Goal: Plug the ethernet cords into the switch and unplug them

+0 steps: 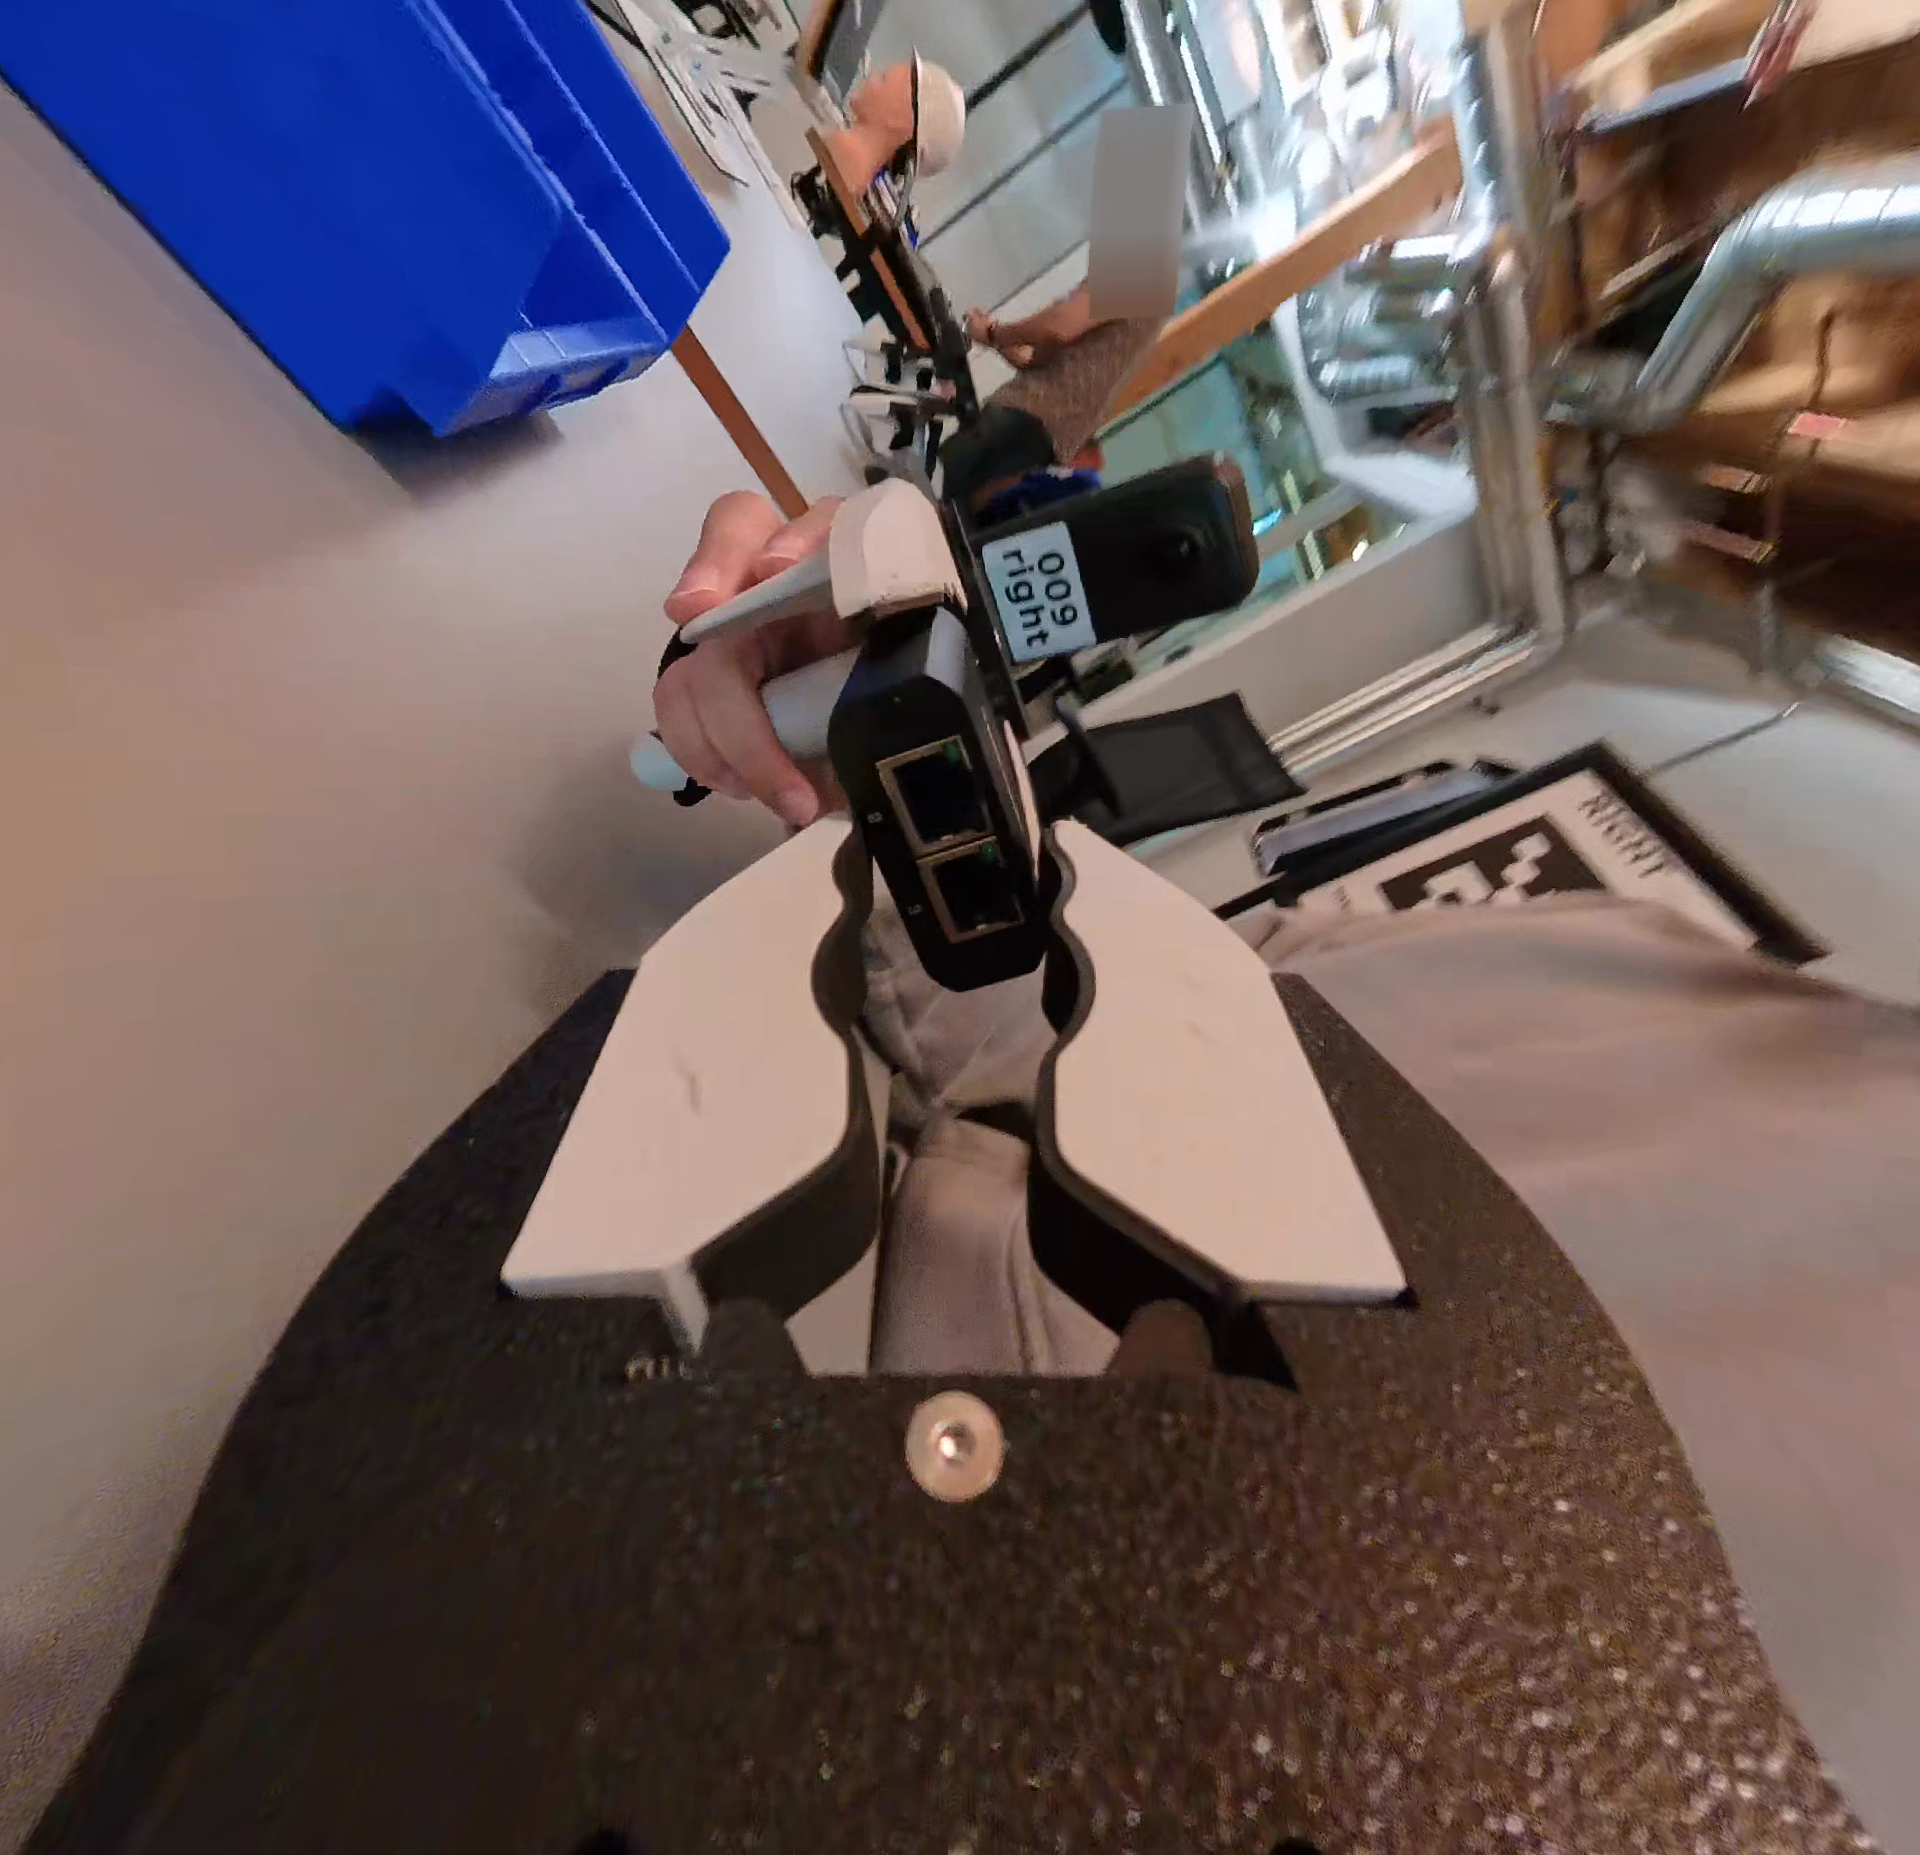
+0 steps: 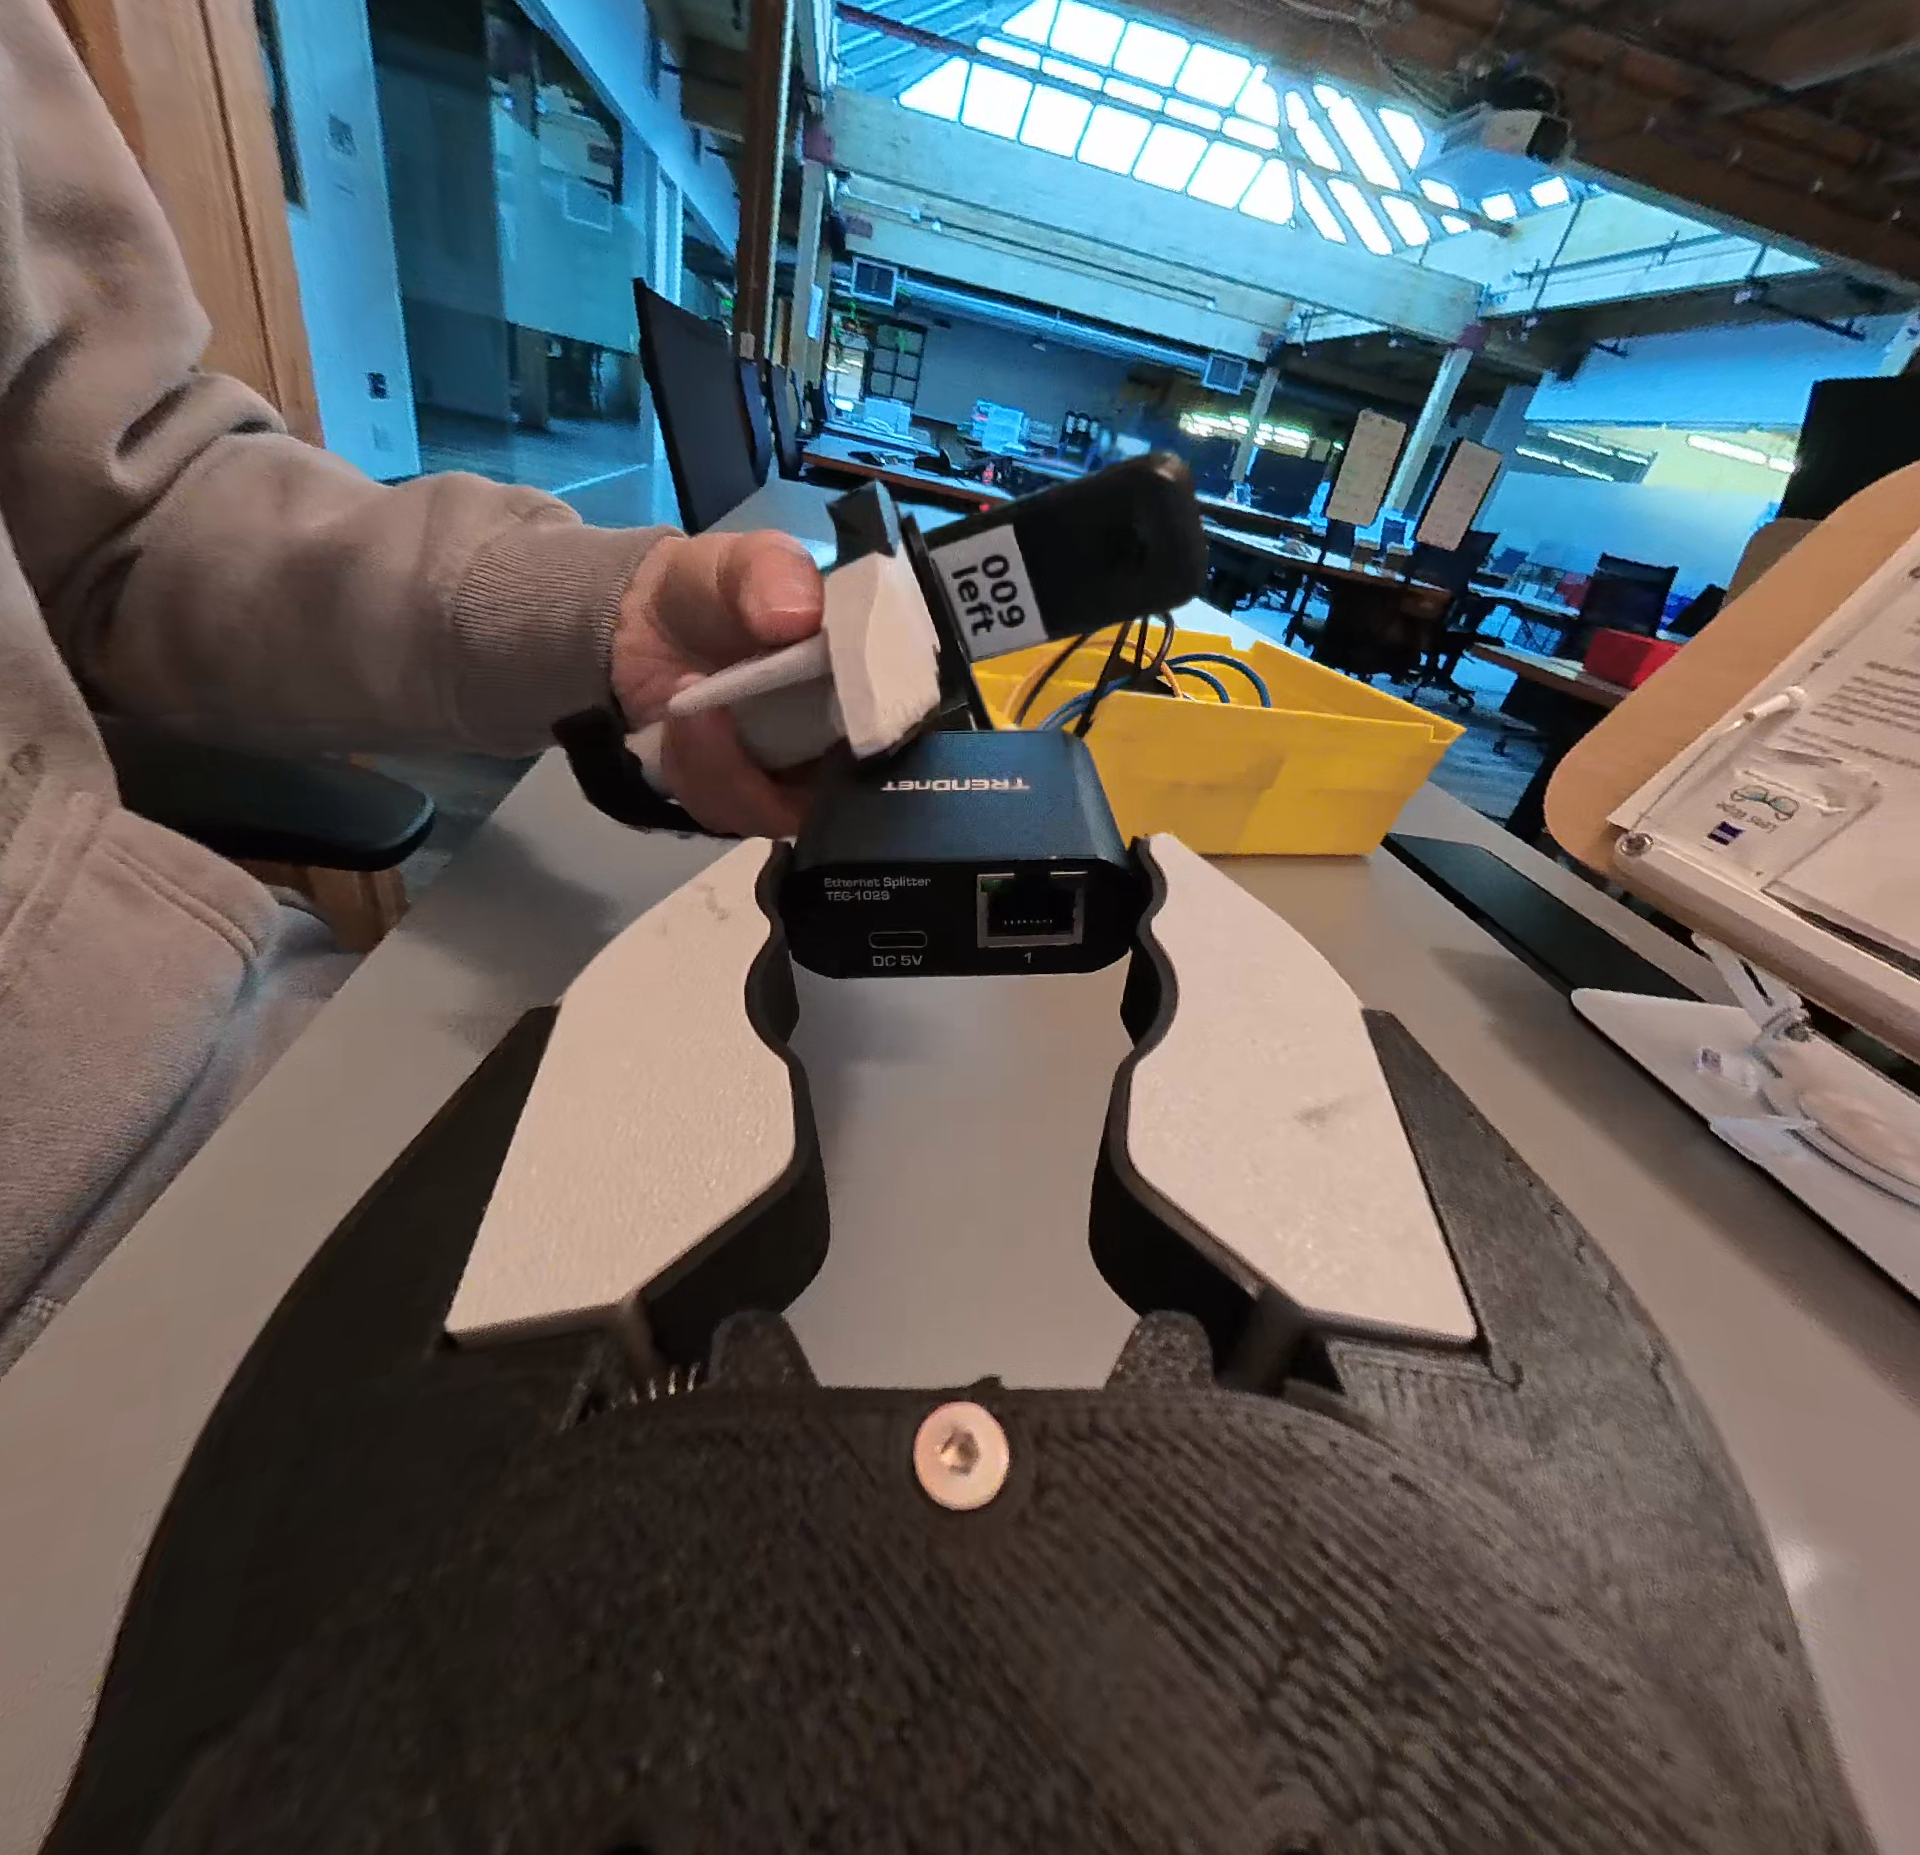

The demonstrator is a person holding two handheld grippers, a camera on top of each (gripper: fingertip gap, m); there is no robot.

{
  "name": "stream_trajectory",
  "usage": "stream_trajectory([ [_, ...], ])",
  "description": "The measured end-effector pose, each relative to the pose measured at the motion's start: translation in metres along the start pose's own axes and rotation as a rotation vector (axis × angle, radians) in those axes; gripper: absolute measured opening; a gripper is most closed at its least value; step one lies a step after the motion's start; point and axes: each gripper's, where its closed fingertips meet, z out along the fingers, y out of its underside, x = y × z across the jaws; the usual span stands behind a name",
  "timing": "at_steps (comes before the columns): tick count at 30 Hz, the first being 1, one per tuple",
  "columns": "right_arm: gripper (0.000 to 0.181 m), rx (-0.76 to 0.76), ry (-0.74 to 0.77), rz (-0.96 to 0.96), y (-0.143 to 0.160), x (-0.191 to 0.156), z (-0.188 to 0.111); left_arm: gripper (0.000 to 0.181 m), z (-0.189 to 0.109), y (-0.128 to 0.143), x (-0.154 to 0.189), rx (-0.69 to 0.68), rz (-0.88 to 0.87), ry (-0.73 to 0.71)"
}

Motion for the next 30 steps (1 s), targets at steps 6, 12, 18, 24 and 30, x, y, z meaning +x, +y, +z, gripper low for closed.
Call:
stream_trajectory([
  [6,0.054,0.05,0.031,0.011,-0.007,0.001,0.0,0.023,0.006,0.001,-0.009,0.099,-0.155,0.022],
  [12,0.074,-0.017,0.116,-0.034,0.006,0.011,-0.001,0.023,0.002,-0.009,-0.007,0.192,-0.212,0.044],
  [18,0.07,-0.027,0.147,-0.055,0.005,0.012,0.004,0.023,0.001,-0.012,-0.007,0.207,-0.265,0.078],
  [24,0.062,-0.036,0.126,-0.042,0.008,0.012,0.004,0.023,0.0,-0.008,-0.009,0.194,-0.288,0.084],
  [30,0.063,-0.117,0.157,0.021,0.02,0.017,0.008,0.025,-0.005,-0.011,-0.021,0.228,-0.234,0.019],
])
